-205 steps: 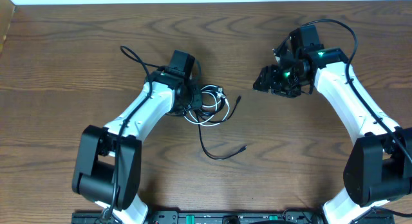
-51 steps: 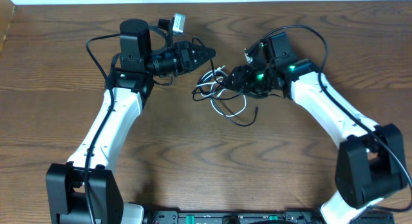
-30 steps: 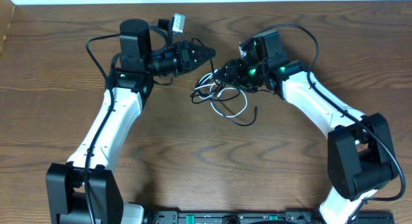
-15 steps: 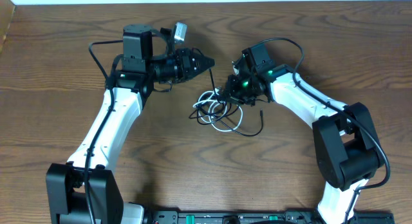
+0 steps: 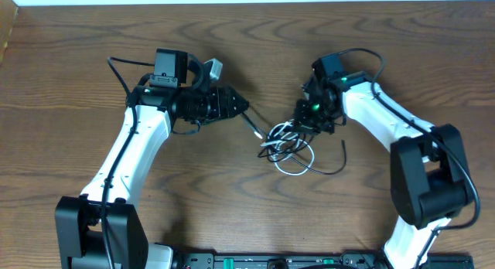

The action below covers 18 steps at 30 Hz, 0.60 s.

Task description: Untangle cables

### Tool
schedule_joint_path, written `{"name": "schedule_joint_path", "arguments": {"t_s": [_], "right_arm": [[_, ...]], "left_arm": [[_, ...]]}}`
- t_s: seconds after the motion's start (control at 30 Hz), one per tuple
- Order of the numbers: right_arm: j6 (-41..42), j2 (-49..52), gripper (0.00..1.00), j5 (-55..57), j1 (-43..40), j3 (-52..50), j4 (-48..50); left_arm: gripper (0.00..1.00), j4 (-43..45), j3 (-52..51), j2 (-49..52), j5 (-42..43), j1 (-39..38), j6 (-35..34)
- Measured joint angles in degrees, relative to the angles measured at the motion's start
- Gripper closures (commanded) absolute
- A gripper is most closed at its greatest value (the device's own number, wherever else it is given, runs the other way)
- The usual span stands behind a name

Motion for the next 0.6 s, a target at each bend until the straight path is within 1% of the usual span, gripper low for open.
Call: {"name": "schedule_joint_path", "arguments": {"t_s": [0.13, 0.23, 0.47, 0.6], "right_arm": [[-1.07, -3.93, 0.99, 4.85, -0.24, 0.07, -3.63], [-1.42, -7.02, 0.99, 8.48, -0.26, 0.7, -5.7], [-1.03, -10.47, 0.99, 15.21, -0.28, 3.85, -8.0], [-0.35, -10.45, 0.99, 16.04, -0.31, 4.13, -10.01]], "left_arm": [[0.24, -1.95, 0.37, -0.04, -3.26, 0.0, 3.15], [0.23, -2.19, 1.29, -0.66, -3.82, 0.0, 4.74], [0.23, -0.35, 2.64, -6.69, 2.89, -0.98, 7.72], [0.23, 0.02, 3.34, -8.5, 4.94, -6.03, 10.6]]}}
